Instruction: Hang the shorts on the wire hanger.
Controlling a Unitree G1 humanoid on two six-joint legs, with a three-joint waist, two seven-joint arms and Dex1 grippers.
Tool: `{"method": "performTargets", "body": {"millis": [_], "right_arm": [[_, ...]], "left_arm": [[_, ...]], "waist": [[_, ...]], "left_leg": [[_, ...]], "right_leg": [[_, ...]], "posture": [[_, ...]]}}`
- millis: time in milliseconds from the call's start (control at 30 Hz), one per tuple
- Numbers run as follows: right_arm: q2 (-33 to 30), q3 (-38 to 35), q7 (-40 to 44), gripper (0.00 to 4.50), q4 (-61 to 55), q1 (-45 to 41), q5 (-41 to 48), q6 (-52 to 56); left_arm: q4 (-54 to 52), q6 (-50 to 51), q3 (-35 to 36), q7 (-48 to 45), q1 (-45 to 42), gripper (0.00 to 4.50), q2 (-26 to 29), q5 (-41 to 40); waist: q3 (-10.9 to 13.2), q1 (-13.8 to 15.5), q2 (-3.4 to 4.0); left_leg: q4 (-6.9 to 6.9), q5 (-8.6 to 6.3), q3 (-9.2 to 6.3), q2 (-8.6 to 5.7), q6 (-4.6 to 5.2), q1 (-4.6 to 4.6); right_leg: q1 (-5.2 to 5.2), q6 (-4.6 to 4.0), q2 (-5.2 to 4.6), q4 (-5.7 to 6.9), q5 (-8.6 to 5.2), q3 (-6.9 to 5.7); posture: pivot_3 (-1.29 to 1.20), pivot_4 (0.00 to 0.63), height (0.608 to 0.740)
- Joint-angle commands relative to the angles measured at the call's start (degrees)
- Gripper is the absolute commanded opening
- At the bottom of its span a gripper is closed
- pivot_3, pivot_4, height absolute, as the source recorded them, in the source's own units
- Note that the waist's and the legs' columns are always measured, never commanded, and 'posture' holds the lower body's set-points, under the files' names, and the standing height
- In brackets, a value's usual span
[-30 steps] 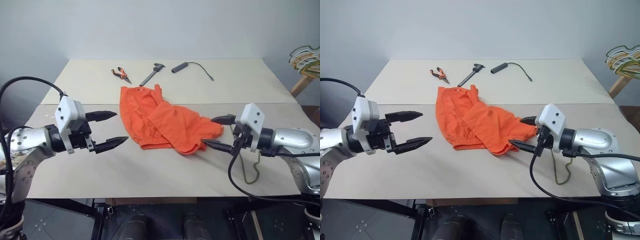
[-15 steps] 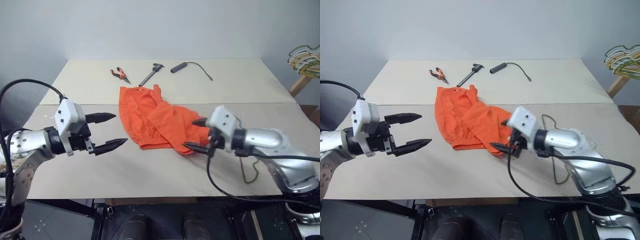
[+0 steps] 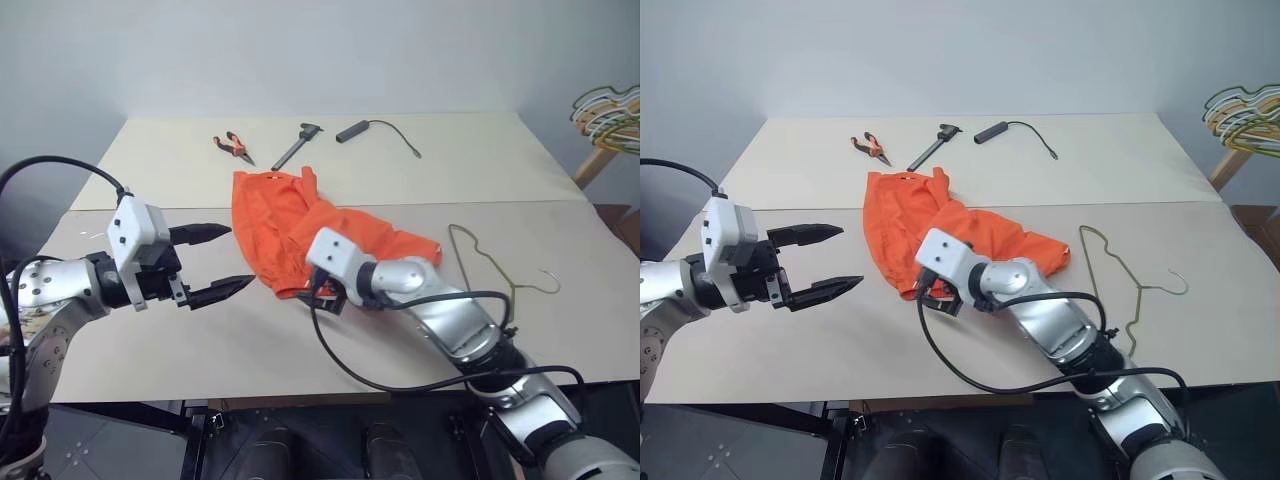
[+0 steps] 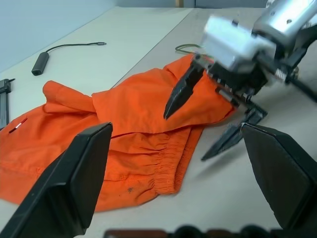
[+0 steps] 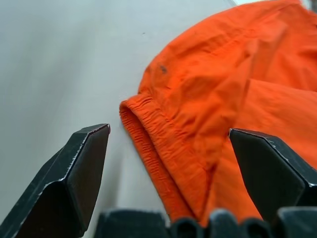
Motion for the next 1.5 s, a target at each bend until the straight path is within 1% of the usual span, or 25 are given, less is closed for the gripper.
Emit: {"method": "performTargets", "body": {"millis": [33,200,300,433,467,500,567,667,767,800,900,967,1067,1167,1300,1400,1500], "right_arm": [[4.1,2.3,-0.6,4.46,3.2,-3.7,-2.9,-0.8],[12.1,6.8,-3.0,4.46,11.4,-5.7,-7.3,-1.7],[16.5,7.8,-4.6,4.46,17.1,-6.5,-9.5,-2.0],[19.3,10.5,-7.2,4.46,22.7,-7.1,-14.1,-4.1],[19.7,10.6,-8.0,4.19,23.8,-7.1,-15.2,-4.9],[20.0,10.6,-8.5,4.06,24.7,-7.2,-16.0,-5.6],[20.1,10.5,-9.1,3.52,25.6,-7.4,-17.6,-6.7],[18.9,10.7,-8.3,2.50,24.6,-7.5,-19.6,-7.6],[17.6,11.1,-6.8,1.46,22.8,-7.1,-21.1,-7.8],[17.0,11.3,-6.2,1.06,21.8,-6.8,-21.6,-7.7],[15.8,11.4,-4.6,0.07,19.3,-5.9,-22.6,-7.5],[14.6,10.7,-3.3,0.03,16.7,-5.0,-22.8,-7.5],[10.0,8.5,0.3,0.03,10.1,-2.6,-21.6,-10.3],[0.6,4.7,7.2,0.03,0.2,2.5,-17.9,-16.2],[-12.2,-1.2,15.6,0.03,-8.4,9.9,-12.9,-25.5],[-23.1,-9.5,23.4,0.03,-11.1,17.4,-5.7,-38.2],[-29.3,-15.5,28.9,0.03,-10.2,22.6,0.1,-45.6]], "left_arm": [[-0.9,-0.7,1.4,0.0,-0.2,4.50,0.3,-0.7],[-0.7,-0.7,0.9,0.1,-0.5,4.50,0.2,-0.5],[-0.5,-0.8,0.8,0.0,-0.7,4.50,0.3,-0.4],[-0.5,-1.0,0.7,0.1,-0.9,4.50,0.4,-0.2],[-0.5,-0.9,0.7,0.2,-0.9,4.50,0.3,-0.2],[-0.6,-1.0,0.7,0.3,-0.9,4.50,0.3,-0.2],[-0.6,-1.0,0.6,0.4,-1.0,4.50,0.2,-0.2],[-0.6,-1.1,0.6,0.5,-0.9,4.50,0.2,-0.1],[-0.5,-1.2,0.5,0.6,-0.9,4.50,0.1,0.1],[-0.4,-1.3,0.5,0.6,-0.9,4.50,0.1,0.2],[-0.2,-1.5,0.2,0.6,-1.0,4.50,-0.1,0.5],[-0.2,-1.7,0.0,0.7,-0.7,4.50,-0.2,0.8],[-0.1,-3.4,-0.5,0.9,0.1,4.50,-0.3,2.7],[0.8,-5.5,-0.6,-0.9,0.8,4.50,0.2,4.1],[2.5,-7.7,-1.1,-3.3,0.3,4.50,1.0,5.3],[4.7,-10.2,-2.5,-4.5,-0.9,4.50,1.0,7.2],[7.1,-12.3,-4.3,-7.2,-1.8,4.50,1.6,8.8]], "waist": [[0.0,-0.1,0.00],[0.0,-0.6,0.00],[0.0,-1.0,0.00],[0.0,-1.5,-0.03],[0.0,-1.5,-0.04],[-0.1,-1.6,-0.04],[-0.1,-1.6,-0.04],[-0.1,-1.5,-0.04],[-0.1,-1.6,-0.04],[-0.1,-1.6,-0.04],[-0.1,-1.7,-0.05],[-0.1,-1.8,-0.05],[-0.1,-1.7,-0.05],[-0.1,-1.3,-0.05],[-0.1,-0.8,-0.08],[-0.1,-0.5,-0.08],[-0.1,-0.8,-0.11]], "left_leg": [[0.00,0.00,0.00,0.00,0.00,0.00],[-0.04,0.02,0.00,0.17,-0.08,0.06],[-0.05,0.07,0.00,0.27,-0.25,0.05],[-0.05,0.10,0.00,0.32,-0.31,0.07],[-0.05,0.10,0.00,0.34,-0.31,0.09],[-0.06,0.10,-0.01,0.37,-0.33,0.13],[-0.07,0.09,-0.01,0.47,-0.38,0.16],[-0.07,0.09,-0.01,0.65,-0.50,0.15],[-0.07,0.09,-0.01,0.67,-0.52,0.14],[-0.07,0.09,-0.01,0.67,-0.52,0.13],[-0.08,0.07,-0.01,0.71,-0.55,0.12],[-0.10,0.07,-0.01,0.73,-0.55,0.12],[-0.09,0.06,0.00,0.72,-0.55,0.08],[-0.08,0.04,0.00,0.70,-0.52,0.06],[-0.04,0.01,0.02,0.71,-0.45,0.04],[-0.04,-0.02,0.08,0.73,-0.42,0.06],[-0.01,-0.04,0.20,0.78,-0.37,0.16]], "right_leg": [[0.00,-0.01,0.00,0.00,0.01,0.00],[-0.02,-0.11,0.21,0.01,0.07,0.00],[-0.06,-0.20,0.32,0.01,0.12,0.01],[-0.07,-0.25,0.37,0.02,0.15,0.01],[-0.06,-0.26,0.39,0.02,0.16,0.01],[-0.05,-0.26,0.43,0.02,0.16,0.01],[-0.03,-0.31,0.54,0.02,0.19,0.02],[-0.05,-0.40,0.73,0.01,0.24,0.02],[-0.06,-0.41,0.75,-0.01,0.25,0.02],[-0.06,-0.41,0.75,-0.01,0.25,0.02],[-0.09,-0.42,0.79,-0.01,0.25,0.03],[-0.10,-0.42,0.80,0.00,0.25,0.03],[-0.11,-0.42,0.79,-0.02,0.25,0.03],[-0.09,-0.41,0.78,-0.08,0.25,0.02],[-0.02,-0.41,0.78,-0.15,0.24,-0.01],[0.03,-0.39,0.78,-0.21,0.23,-0.02],[0.15,-0.38,0.78,-0.22,0.23,0.02]], "posture": [[0.02,0.103,0.740],[0.02,0.102,0.740],[0.02,0.100,0.740],[0.03,0.098,0.740],[0.03,0.098,0.740],[0.03,0.096,0.740],[0.03,0.096,0.740],[0.03,0.095,0.740],[0.02,0.094,0.740],[0.02,0.094,0.740],[0.02,0.094,0.740],[0.02,0.093,0.740],[0.02,0.096,0.740],[0.01,0.098,0.740],[-0.01,0.099,0.740],[-0.04,0.098,0.740],[-0.05,0.096,0.740]]}}
